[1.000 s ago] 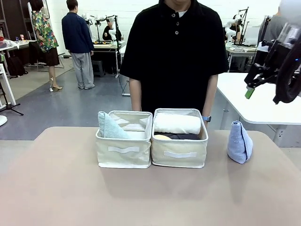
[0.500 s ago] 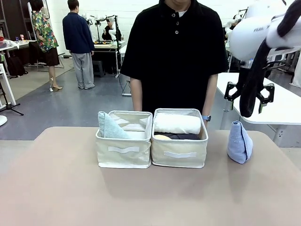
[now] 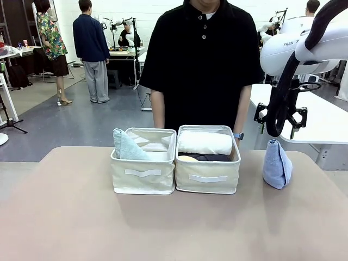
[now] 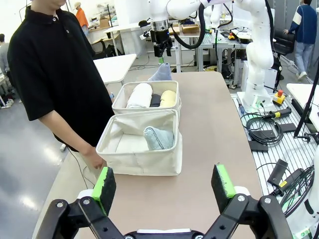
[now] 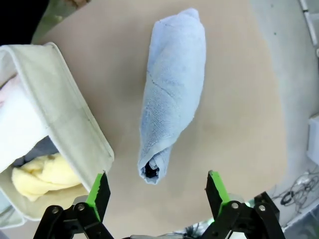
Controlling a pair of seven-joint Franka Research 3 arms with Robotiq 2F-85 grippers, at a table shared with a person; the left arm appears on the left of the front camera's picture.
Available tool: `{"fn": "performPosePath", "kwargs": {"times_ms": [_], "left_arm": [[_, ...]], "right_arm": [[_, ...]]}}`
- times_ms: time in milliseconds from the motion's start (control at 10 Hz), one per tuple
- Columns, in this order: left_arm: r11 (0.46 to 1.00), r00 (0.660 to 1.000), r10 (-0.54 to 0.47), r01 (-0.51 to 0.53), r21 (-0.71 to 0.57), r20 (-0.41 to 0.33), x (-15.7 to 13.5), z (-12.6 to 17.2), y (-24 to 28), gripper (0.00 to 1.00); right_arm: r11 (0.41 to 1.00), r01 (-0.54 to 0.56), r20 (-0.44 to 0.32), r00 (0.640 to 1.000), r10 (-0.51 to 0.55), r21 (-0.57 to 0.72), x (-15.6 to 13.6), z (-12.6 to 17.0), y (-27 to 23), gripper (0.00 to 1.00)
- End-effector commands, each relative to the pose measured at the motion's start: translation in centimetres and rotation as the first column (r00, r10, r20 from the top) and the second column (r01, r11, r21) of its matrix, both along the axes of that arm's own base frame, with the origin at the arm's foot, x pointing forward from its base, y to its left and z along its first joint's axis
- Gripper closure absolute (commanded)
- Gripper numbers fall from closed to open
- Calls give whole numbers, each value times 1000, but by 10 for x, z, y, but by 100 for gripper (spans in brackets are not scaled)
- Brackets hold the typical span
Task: Sort the towels based on their folding style.
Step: Pick up another triangle-folded towel from the table and place it in the left Fabric basket.
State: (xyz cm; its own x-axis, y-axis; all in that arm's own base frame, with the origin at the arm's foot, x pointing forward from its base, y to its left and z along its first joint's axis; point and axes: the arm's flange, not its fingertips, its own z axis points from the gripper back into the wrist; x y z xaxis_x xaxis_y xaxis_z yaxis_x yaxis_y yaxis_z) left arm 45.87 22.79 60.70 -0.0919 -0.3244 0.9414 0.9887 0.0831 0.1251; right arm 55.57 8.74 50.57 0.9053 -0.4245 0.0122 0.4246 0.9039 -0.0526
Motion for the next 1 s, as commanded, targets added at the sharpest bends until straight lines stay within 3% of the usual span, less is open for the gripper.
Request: {"fn": "performPosePath", "kwargs": {"times_ms": [0, 200, 900], "left_arm": [[1000, 1000, -1, 1, -14, 7, -2, 2, -1, 0], [1000, 1000, -1, 1, -14, 7, -2, 2, -1, 0], [1000, 1000, -1, 1, -14, 7, -2, 2, -1, 0]], "right_arm": [[999, 4, 12, 1000, -3, -34, -7, 4, 1, 0], [1000, -4, 7, 1000, 4, -6, -1, 4, 1, 0], [999, 5, -127, 992, 1, 48, 33, -65, -11, 0]]}}
